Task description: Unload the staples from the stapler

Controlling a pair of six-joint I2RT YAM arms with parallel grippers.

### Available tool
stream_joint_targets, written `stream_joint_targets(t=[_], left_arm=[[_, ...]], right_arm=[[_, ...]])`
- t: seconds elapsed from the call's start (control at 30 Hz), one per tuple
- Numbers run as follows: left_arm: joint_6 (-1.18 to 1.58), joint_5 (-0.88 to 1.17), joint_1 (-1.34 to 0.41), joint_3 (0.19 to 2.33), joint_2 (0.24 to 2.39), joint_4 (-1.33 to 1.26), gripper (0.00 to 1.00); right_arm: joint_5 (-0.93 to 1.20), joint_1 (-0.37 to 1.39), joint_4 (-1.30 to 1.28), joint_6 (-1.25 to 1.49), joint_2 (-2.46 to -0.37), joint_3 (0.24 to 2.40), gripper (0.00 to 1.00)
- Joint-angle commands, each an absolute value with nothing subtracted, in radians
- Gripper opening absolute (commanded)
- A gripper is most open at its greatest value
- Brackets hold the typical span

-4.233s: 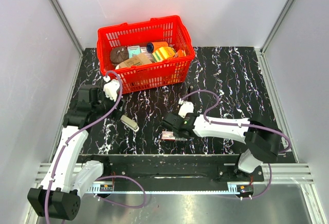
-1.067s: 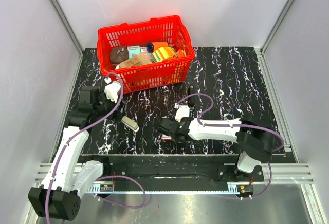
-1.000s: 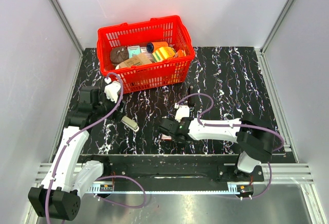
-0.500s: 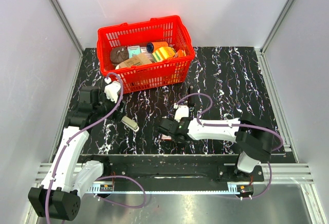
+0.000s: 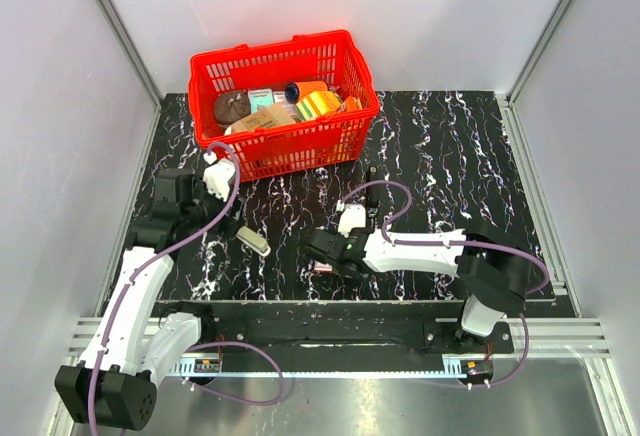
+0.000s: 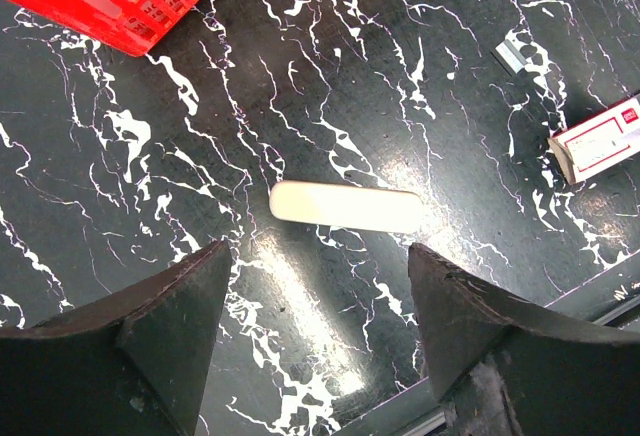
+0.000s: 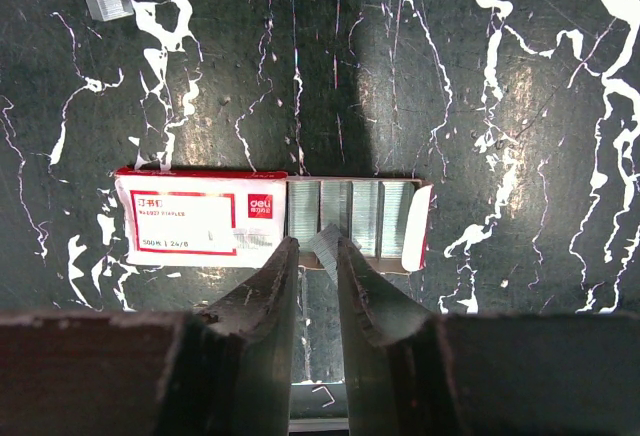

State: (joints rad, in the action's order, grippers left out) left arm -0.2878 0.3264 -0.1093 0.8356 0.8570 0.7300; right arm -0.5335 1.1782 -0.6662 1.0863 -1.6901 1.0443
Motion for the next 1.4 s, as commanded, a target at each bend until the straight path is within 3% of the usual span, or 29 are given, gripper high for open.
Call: stream_joint_targets(t=[0.0,0.43,0.83,1.37], left_arm=[[-0.281,0.347,-0.104,0.83,0.833,0.689,0.76],[-0.279,0.359,-0.104,0.838,0.833,0.696,0.77],[-0.276,0.361,-0.104,0.854,0.862,0.696,0.77],[-0.288,0.351,-0.103,0.847,0.842,0.696,0.77]], right_arm=[[-0.569,1.183,-0.666,1.094,-1.675,1.068,0.27],[-0.568,1.175,-0.672,1.124,-1.628,1.0,0.26],[-0.551,1.172,-0.66,1.091,-1.66,1.031,0.07],[-0.506,1.172,-0.632,1.062,-1.697,1.069,0.01]])
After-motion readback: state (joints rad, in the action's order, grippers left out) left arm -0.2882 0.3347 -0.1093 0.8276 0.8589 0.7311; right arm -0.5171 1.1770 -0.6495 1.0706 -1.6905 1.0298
